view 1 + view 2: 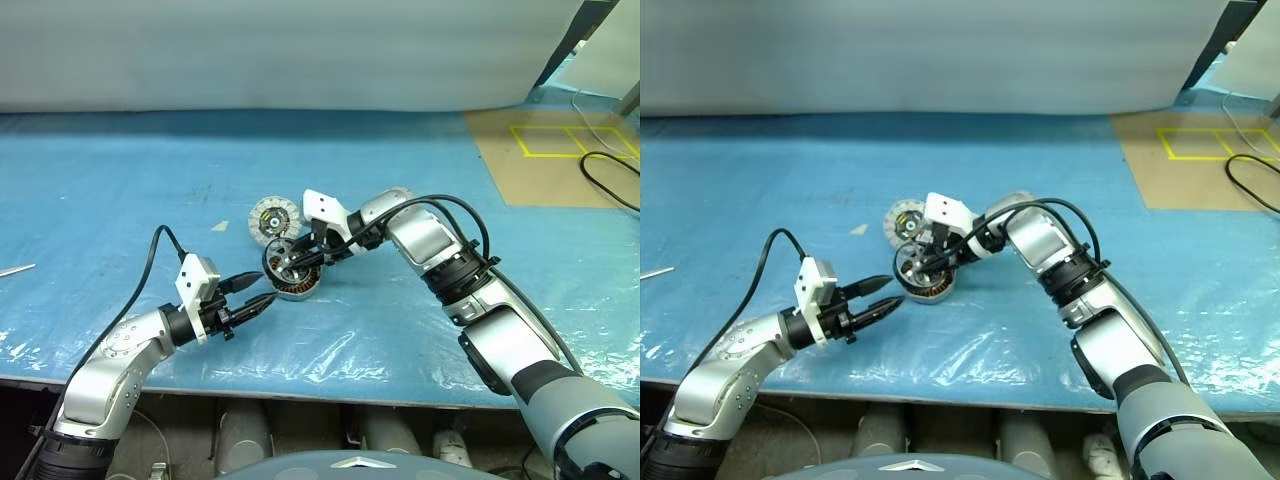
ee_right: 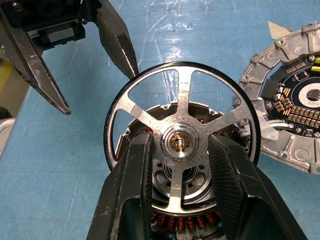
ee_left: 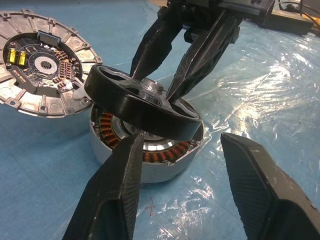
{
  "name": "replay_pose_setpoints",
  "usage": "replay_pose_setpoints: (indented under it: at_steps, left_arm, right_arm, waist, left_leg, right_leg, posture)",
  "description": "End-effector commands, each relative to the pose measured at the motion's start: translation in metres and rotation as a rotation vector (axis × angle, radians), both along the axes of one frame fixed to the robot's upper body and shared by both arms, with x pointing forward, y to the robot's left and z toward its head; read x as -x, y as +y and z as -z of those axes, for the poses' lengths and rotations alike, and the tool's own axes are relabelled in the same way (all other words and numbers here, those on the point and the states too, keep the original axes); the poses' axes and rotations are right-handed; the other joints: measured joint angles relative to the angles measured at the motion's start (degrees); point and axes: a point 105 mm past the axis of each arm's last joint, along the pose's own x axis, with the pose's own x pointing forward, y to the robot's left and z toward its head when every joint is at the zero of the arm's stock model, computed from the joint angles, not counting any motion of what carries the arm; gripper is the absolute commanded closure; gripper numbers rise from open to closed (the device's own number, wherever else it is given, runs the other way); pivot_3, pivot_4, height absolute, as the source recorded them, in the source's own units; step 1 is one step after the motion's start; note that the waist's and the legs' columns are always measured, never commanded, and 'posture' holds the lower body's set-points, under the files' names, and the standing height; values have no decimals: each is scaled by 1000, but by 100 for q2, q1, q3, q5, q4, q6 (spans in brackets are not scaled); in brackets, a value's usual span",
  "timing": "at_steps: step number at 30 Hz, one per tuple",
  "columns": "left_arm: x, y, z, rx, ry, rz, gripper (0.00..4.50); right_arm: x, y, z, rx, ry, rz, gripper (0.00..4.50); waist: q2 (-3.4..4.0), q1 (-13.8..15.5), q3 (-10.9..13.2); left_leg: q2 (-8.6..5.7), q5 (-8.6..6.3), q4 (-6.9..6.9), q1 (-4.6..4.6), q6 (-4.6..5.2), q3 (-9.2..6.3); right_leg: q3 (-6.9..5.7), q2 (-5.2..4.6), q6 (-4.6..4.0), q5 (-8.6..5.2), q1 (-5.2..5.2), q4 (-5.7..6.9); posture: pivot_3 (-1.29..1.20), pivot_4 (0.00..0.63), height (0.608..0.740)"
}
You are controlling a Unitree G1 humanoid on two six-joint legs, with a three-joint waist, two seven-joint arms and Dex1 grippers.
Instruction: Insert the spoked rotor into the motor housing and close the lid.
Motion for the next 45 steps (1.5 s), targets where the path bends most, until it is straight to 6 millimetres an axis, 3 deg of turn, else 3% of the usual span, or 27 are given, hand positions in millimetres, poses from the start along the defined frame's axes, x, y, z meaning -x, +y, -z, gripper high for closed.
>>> replay_pose_setpoints:
  at_steps: [1, 5, 11, 21, 26, 31, 45]
  left_arm:
    - [-1, 0, -8, 0, -42, 1, 1910]
    - [0, 1, -9, 2, -43, 1, 1910]
    - [0, 1, -8, 1, -41, 4, 1910]
    - [0, -1, -8, 4, -39, 14, 1910]
    - [0, -1, -7, 2, -37, 15, 1910]
    - [1, -1, -7, 1, -36, 13, 1910]
    - [0, -2, -7, 2, -36, 19, 1910]
  right_arm:
    - [8, -1, -14, -54, 6, -37, 3222]
    - [16, -10, -26, -96, 28, -74, 3222]
    - [14, -18, -33, -119, 42, -51, 3222]
    - [10, -11, -27, -134, 56, -13, 3222]
    - [9, -19, -8, -71, 50, -13, 3222]
    - [7, -24, -1, -56, 60, -2, 3222]
    - [7, -28, 3, -32, 53, -2, 3222]
  waist:
    - [0, 6, 0]
    - [1, 10, 0]
    - [0, -1, 0]
    - [0, 5, 0]
    - [0, 19, 0]
    - [0, 14, 0]
    - [0, 16, 0]
  left_leg:
    - [0, 0, 0, -1, 0, 0]
    - [-1, 0, -1, -13, 0, 0]
    - [-1, 0, -2, -18, 0, 0]
    - [-1, 0, -2, -18, 0, 0]
    - [-2, 0, -2, -18, 0, 0]
    - [-2, 0, -2, -18, 0, 0]
    - [-3, 0, -2, -17, 0, 0]
  right_leg:
    - [0, 0, 0, 0, 0, 0]
    - [-1, 0, 0, 0, -5, -8]
    - [-2, 0, 1, 0, -9, -9]
    - [-2, 1, 0, 0, -10, -9]
    - [-2, -1, 0, 0, -9, -9]
    - [-1, -1, 0, 0, -9, -9]
    - [-1, -1, 0, 0, -9, -8]
  posture:
    - [0, 150, 740]
    - [0, 150, 740]
    - [0, 150, 740]
    - [0, 150, 740]
    - [0, 150, 740]
    - [0, 150, 740]
    - [0, 150, 740]
